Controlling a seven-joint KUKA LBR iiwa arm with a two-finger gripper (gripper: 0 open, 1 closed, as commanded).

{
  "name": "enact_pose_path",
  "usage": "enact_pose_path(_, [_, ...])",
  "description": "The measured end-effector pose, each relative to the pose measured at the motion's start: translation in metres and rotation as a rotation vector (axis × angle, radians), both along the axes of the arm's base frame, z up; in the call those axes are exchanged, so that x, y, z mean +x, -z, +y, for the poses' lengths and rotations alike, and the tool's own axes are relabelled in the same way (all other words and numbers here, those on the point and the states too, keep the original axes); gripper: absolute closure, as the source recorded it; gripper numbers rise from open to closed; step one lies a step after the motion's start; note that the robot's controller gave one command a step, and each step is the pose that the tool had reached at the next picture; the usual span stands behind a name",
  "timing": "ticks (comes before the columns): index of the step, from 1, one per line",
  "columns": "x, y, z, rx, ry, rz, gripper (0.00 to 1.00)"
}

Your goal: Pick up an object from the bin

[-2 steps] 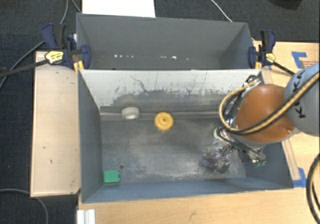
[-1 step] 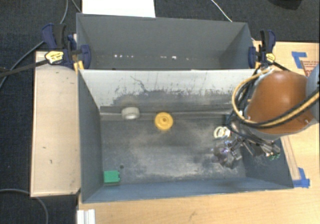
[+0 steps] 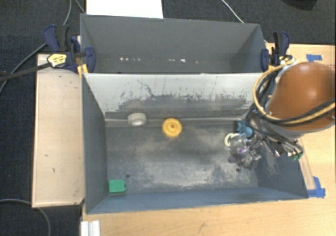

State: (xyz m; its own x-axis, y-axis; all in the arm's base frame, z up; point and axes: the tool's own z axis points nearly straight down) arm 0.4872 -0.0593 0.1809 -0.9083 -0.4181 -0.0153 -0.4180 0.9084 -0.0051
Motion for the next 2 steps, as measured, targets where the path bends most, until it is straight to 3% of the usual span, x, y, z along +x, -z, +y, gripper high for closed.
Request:
enact_pose_path(1, [0.001,-0.017,-0.002,0.002,-0.049,0.006,1.0])
enact_pose_path(2, [0.008,-0.097,-0.002,0.001,-0.062,0.005,1.0])
